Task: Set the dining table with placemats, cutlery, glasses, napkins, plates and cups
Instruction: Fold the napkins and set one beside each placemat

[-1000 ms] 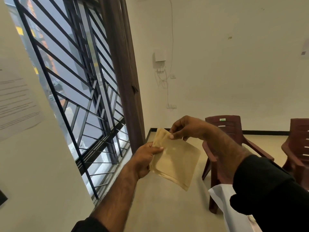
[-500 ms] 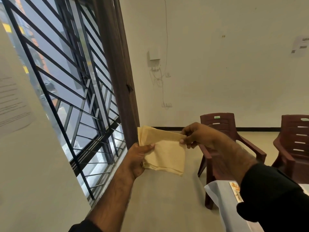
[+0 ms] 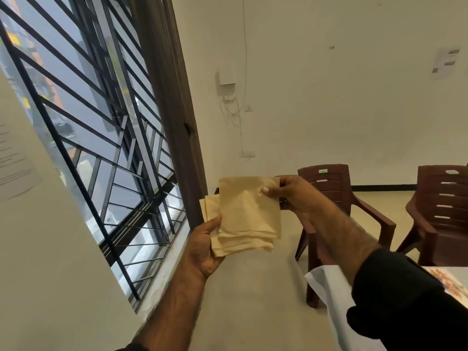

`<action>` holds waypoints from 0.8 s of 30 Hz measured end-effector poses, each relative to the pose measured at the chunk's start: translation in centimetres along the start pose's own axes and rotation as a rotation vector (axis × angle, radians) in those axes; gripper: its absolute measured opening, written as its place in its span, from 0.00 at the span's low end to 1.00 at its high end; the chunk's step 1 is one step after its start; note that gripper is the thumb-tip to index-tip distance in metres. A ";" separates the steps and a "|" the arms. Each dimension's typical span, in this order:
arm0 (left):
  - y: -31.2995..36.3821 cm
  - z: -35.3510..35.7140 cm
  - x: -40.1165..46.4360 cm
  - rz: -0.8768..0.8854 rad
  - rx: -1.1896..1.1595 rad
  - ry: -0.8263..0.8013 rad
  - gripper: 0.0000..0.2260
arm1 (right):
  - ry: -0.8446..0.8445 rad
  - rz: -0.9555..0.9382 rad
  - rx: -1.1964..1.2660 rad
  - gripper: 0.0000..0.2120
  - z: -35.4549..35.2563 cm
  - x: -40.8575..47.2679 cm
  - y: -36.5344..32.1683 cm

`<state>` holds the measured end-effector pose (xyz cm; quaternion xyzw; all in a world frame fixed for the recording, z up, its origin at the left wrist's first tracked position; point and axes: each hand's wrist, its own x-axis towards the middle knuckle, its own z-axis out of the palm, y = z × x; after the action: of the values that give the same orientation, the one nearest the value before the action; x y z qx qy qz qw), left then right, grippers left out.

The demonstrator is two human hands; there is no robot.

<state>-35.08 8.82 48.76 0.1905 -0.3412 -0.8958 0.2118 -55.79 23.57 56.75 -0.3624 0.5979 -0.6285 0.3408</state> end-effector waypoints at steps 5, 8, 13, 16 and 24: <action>0.1 -0.7 0.0 0.011 0.010 0.014 0.22 | 0.050 0.093 -0.281 0.08 0.8 0.9 0.6; -0.1 -1.4 0.3 0.004 0.061 0.104 0.25 | 0.101 0.058 -0.444 0.06 1.6 1.3 0.6; -0.3 -1.5 0.7 0.003 0.094 0.194 0.15 | 0.102 -0.142 -0.661 0.11 3.5 1.1 0.2; -0.4 -1.8 1.2 0.014 0.099 0.210 0.14 | -0.149 -0.183 -0.507 0.25 4.3 0.2 -0.5; -0.5 -2.3 2.2 0.021 0.122 0.144 0.16 | 0.001 0.077 -0.488 0.09 2.4 1.8 2.4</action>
<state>-35.92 6.81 46.37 0.2632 -0.3810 -0.8551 0.2332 -54.67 20.65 54.52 -0.4105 0.7454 -0.4523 0.2670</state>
